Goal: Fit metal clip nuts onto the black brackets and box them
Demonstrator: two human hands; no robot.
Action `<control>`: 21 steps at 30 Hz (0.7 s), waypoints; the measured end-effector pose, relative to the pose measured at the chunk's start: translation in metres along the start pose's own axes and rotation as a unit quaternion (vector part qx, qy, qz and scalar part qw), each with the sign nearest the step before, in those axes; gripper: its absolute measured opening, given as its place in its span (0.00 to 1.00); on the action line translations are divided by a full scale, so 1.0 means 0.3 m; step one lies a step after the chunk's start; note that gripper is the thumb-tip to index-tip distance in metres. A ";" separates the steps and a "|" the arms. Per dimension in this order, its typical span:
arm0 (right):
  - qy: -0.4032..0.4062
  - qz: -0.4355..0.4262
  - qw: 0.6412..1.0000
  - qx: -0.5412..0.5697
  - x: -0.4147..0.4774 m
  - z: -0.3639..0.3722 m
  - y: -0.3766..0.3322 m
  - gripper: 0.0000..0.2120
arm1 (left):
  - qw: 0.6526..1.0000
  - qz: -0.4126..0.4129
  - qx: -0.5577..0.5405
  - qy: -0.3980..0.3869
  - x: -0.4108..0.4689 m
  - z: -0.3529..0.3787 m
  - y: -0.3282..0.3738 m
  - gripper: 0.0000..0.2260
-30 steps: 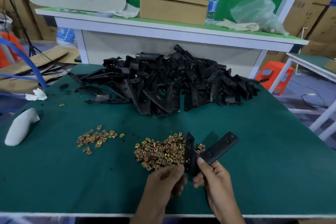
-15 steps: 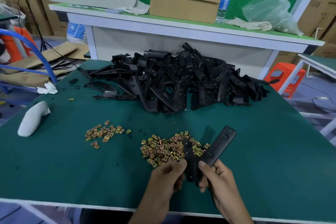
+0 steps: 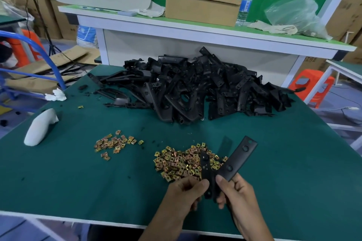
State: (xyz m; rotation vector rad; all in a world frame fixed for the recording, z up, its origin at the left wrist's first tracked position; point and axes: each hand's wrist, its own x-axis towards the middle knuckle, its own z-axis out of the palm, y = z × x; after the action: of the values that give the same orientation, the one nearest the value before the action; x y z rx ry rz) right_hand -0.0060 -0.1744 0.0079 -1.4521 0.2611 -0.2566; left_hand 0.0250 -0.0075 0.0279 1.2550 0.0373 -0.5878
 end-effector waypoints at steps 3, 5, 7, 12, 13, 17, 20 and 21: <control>-0.009 0.006 1.000 -0.018 0.004 0.001 0.005 0.06 | 0.999 0.006 0.030 -0.011 0.004 -0.002 0.004 0.16; -0.004 0.003 1.000 -0.019 0.006 0.004 0.012 0.08 | 0.999 0.017 0.050 -0.010 0.006 0.003 0.012 0.14; 0.016 -0.008 1.000 -0.015 0.008 0.005 0.022 0.10 | 0.995 0.038 0.089 0.008 0.008 0.008 0.015 0.14; 0.044 -0.004 0.999 0.017 0.007 0.002 0.030 0.14 | 0.907 0.203 0.362 0.068 0.029 -0.050 0.053 0.19; 0.046 -0.005 0.999 0.016 0.006 0.002 0.032 0.13 | 0.873 0.244 0.408 0.107 0.052 -0.089 0.072 0.18; 0.050 -0.010 0.999 0.012 0.002 0.002 0.037 0.12 | 0.755 0.256 0.564 0.215 0.151 -0.265 0.142 0.13; 0.040 -0.008 0.999 0.002 0.006 0.007 0.035 0.10 | 0.727 0.175 0.636 0.195 0.187 -0.332 0.139 0.13; 0.039 -0.007 0.999 0.002 0.008 0.008 0.034 0.11 | 0.740 0.176 0.619 0.196 0.185 -0.339 0.142 0.10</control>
State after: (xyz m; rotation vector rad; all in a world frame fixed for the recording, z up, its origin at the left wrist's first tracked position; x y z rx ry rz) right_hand -0.0029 -0.1717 -0.0021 -1.4416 0.3132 -0.3266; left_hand 0.1201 0.0696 0.0130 2.6079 -0.2878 0.1015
